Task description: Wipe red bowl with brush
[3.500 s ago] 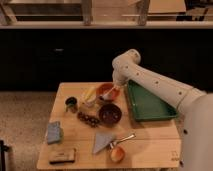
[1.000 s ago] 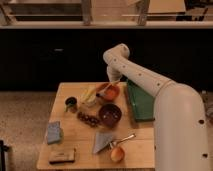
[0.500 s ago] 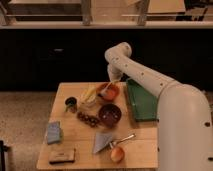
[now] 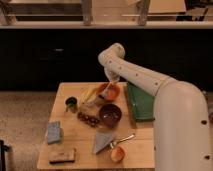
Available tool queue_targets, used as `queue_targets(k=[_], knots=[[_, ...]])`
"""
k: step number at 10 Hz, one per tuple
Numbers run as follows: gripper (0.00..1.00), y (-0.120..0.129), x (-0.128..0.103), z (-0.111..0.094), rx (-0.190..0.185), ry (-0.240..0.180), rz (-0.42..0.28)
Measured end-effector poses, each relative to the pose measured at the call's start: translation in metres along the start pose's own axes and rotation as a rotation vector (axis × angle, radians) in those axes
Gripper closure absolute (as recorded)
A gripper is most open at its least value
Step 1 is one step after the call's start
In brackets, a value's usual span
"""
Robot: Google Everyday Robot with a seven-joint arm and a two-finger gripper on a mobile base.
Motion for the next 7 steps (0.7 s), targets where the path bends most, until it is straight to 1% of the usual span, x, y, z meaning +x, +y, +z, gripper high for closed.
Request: queue_targets(k=[1, 2, 5, 7], knots=[[1.00, -0.001, 0.003, 0.000, 0.001, 0.017, 0.000], [1.00, -0.002, 0.007, -0.002, 0.005, 0.018, 0.004], [1.00, -0.008, 0.012, -0.008, 0.033, -0.003, 0.015], [1.00, -0.009, 0.016, -0.010, 0.045, -0.019, 0.028]])
